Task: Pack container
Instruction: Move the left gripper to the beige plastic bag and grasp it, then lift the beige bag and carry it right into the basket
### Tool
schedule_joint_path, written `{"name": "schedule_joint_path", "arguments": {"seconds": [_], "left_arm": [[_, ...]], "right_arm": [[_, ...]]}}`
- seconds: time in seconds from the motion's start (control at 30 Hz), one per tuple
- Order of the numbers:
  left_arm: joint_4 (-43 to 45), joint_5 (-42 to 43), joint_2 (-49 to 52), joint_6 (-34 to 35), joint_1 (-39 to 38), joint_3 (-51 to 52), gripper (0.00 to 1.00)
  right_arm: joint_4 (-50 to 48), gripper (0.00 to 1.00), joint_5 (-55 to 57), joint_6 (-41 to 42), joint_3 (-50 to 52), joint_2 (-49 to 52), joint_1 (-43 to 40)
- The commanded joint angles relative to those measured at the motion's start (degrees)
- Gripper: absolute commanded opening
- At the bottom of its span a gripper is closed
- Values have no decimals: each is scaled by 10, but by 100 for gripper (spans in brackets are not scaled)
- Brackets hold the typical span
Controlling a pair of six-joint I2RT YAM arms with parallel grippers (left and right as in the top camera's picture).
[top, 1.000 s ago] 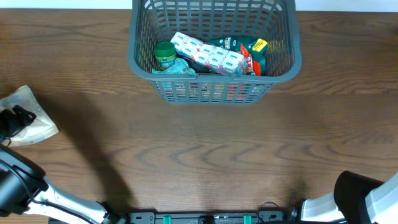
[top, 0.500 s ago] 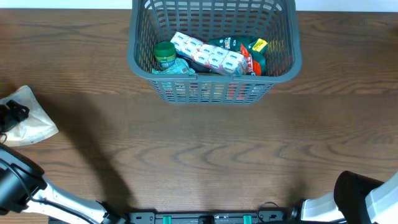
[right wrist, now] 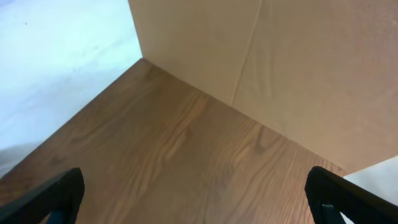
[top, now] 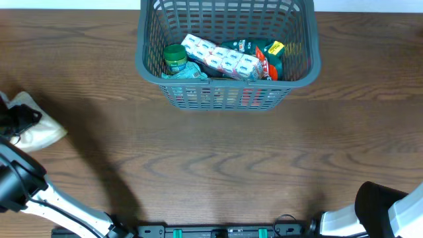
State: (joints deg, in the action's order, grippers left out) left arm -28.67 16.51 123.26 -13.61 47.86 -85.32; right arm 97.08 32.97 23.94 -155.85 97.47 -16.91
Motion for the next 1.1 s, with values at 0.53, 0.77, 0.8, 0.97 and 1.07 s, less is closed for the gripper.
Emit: {"name": "schedule_joint_path", "arguments": {"seconds": [0.53, 0.77, 0.8, 0.97, 1.07], "left_arm": [[-90, 23, -16, 39, -31, 2, 6], [-142, 23, -124, 57, -41, -32, 6], [-147, 23, -147, 65, -45, -39, 6], [-157, 24, -237, 99, -76, -61, 6], [-163, 38, -288, 99, -112, -75, 6]], "right_arm": [[1, 99, 6, 9, 1, 1, -3], [1, 99, 6, 9, 1, 1, -3], [1, 99, 6, 9, 1, 1, -3], [1, 99, 6, 9, 1, 1, -3], [1, 99, 6, 9, 1, 1, -3]]}}
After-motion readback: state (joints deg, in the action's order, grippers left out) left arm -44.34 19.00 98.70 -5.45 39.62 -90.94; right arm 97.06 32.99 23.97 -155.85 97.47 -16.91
